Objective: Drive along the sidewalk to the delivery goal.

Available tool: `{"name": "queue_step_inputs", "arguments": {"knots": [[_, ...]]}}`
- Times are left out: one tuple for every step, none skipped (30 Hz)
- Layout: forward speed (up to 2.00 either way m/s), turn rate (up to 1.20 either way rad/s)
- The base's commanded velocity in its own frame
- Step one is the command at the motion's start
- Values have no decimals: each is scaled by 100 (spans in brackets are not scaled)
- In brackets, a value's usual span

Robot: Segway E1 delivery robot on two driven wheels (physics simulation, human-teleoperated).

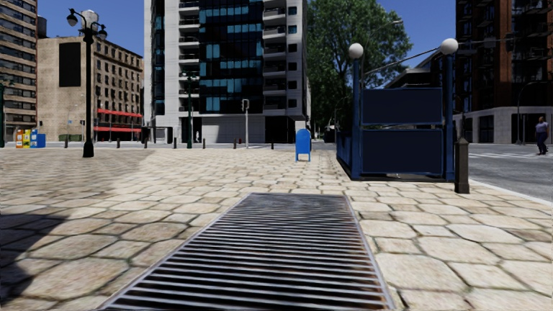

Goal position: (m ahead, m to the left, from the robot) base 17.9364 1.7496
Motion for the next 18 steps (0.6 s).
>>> {"name": "queue_step_inputs", "arguments": {"knots": [[200,35],[200,35],[200,35],[200,35],[200,35],[200,35],[200,35],[200,35],[200,35],[200,35],[200,35],[200,35],[200,35],[200,35],[200,35],[200,35],[200,35],[200,35]]}}
